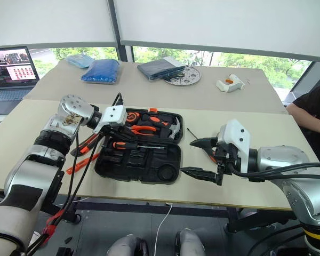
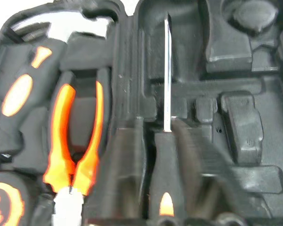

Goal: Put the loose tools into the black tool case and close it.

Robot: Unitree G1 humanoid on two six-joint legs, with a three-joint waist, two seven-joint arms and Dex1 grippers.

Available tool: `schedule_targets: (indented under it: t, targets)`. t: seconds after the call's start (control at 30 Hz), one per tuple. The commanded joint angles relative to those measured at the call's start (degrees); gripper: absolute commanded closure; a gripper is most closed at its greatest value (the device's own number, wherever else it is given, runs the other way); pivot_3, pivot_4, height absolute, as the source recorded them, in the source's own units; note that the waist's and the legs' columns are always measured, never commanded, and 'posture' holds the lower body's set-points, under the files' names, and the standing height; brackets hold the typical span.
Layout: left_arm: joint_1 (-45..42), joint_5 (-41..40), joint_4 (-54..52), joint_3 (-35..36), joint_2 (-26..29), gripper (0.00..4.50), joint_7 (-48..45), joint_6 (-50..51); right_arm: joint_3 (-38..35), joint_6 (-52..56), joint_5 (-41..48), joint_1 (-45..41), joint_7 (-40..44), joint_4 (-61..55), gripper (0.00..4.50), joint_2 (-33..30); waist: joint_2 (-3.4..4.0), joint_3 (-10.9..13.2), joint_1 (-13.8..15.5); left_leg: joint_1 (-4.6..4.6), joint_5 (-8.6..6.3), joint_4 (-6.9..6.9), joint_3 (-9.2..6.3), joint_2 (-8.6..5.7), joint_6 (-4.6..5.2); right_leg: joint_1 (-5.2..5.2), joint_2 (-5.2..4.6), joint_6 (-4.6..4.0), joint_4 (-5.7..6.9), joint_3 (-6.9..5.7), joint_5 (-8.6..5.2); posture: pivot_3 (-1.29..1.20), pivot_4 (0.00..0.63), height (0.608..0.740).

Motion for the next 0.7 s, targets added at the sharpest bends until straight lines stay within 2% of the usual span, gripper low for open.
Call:
schedule_targets:
  t: [0.03, 0.37, 0.7]
  targets:
    - [0.06, 1.33, -0.19, -0.8, -0.43, 4.44, 1.06, -1.74, -1.4, -0.84, 0.25, -0.88, -0.52, -1.03, 0.0, 0.08, 0.0, 0.0, 0.01, 0.0, 0.0, 0.0, 0.0, 0.0, 0.0, 0.0, 0.0, 0.0, 0.0, 0.0, 0.0, 0.0, 0.15, 0.718]
    - [0.17, 6.68, 3.34, -3.59, -1.97, 4.44, 8.44, -4.61, -1.49, -0.32, 0.82, -1.13, -1.36, -1.01, 0.0, 0.57, 0.01, -0.01, 0.07, 0.22, -0.01, 0.0, -0.02, -0.01, 0.01, 0.25, -0.04, 0.01, -0.01, 0.0, 0.0, 0.0, 0.15, 0.718]
    - [0.49, 4.74, 2.66, -2.3, -1.02, 4.44, 3.76, -3.5, -1.18, -0.63, 0.73, -1.32, -1.53, -0.54, 0.0, 0.94, 0.01, -0.01, 0.03, 0.24, -0.11, 0.0, -0.05, -0.02, 0.17, 0.3, -0.1, 0.08, -0.01, -0.05, 0.04, 0.0, 0.15, 0.718]
